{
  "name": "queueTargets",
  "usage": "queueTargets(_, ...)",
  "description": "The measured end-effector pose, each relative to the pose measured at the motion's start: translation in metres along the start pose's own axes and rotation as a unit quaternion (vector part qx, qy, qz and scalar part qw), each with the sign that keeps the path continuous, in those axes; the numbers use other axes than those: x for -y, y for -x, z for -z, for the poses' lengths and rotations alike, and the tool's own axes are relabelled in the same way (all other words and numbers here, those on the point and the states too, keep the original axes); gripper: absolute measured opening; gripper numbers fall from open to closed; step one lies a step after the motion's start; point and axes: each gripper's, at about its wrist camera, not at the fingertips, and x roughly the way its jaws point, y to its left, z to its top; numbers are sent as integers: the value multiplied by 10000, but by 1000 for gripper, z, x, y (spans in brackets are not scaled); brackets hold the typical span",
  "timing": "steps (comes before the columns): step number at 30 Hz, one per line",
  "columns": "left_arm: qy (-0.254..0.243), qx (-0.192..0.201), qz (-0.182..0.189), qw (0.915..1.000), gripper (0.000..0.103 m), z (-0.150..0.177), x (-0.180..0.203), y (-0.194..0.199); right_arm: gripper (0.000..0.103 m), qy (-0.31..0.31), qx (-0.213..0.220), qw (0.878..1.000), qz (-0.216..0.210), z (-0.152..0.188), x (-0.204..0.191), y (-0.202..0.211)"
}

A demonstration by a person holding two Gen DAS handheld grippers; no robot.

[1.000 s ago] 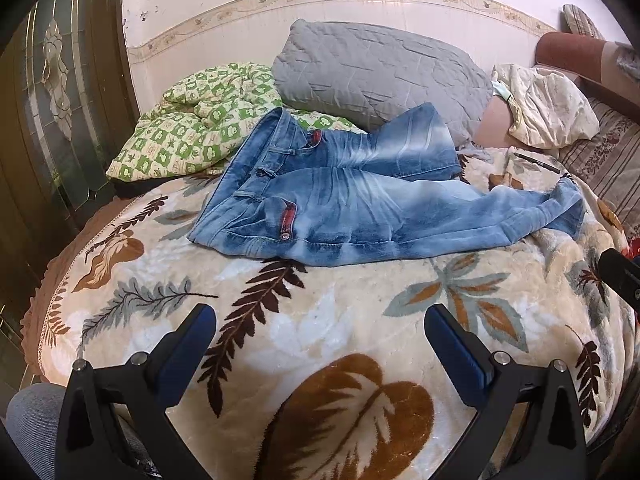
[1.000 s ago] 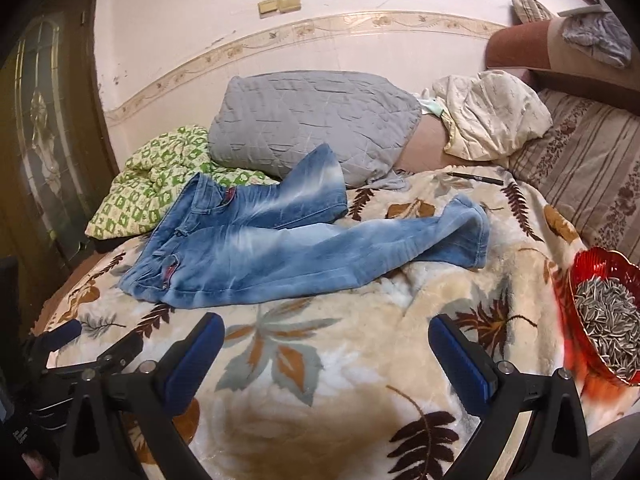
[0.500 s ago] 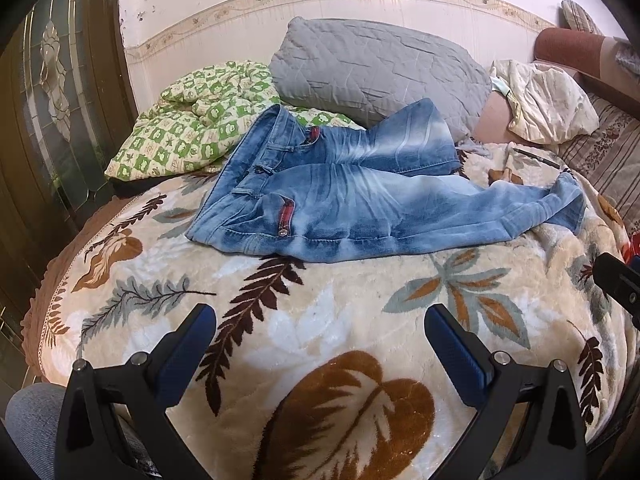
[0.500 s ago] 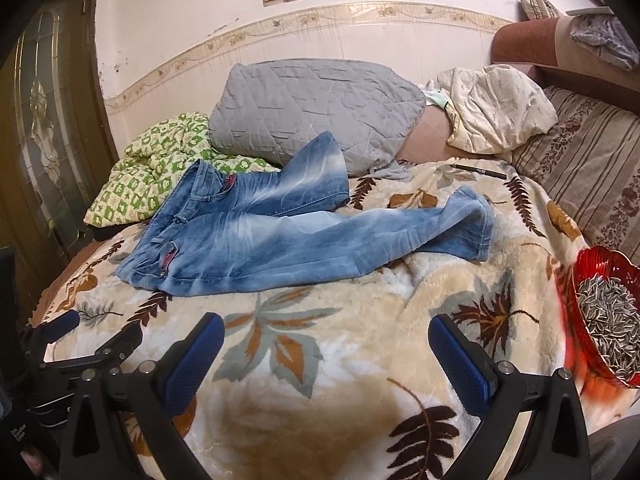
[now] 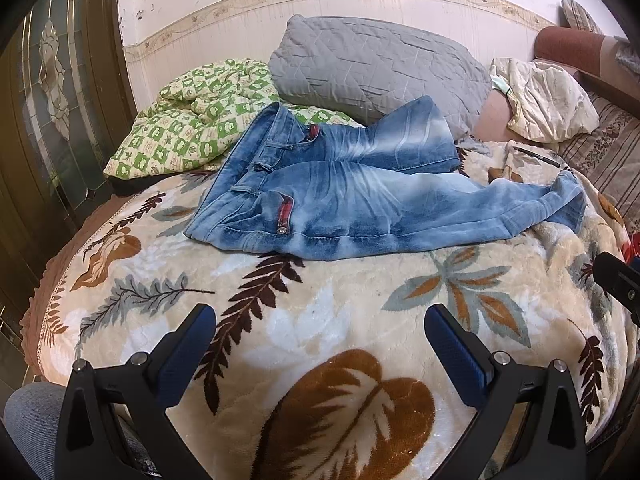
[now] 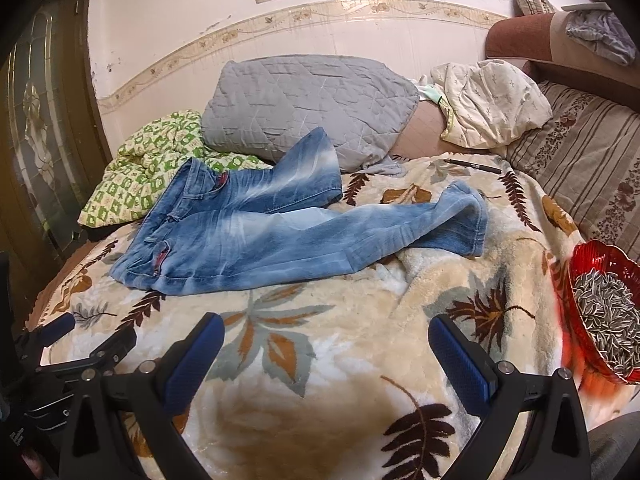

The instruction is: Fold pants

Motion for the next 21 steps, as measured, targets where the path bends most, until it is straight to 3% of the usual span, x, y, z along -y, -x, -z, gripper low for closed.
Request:
queueTargets(13, -9, 3, 31, 10000, 103, 0, 0, 0, 103, -26, -24, 10000, -12, 0, 1, 0)
queueTargets(21, 271, -138, 347, 9989, 103, -24, -8, -2, 103, -161, -248, 9995, -116, -9, 4, -4)
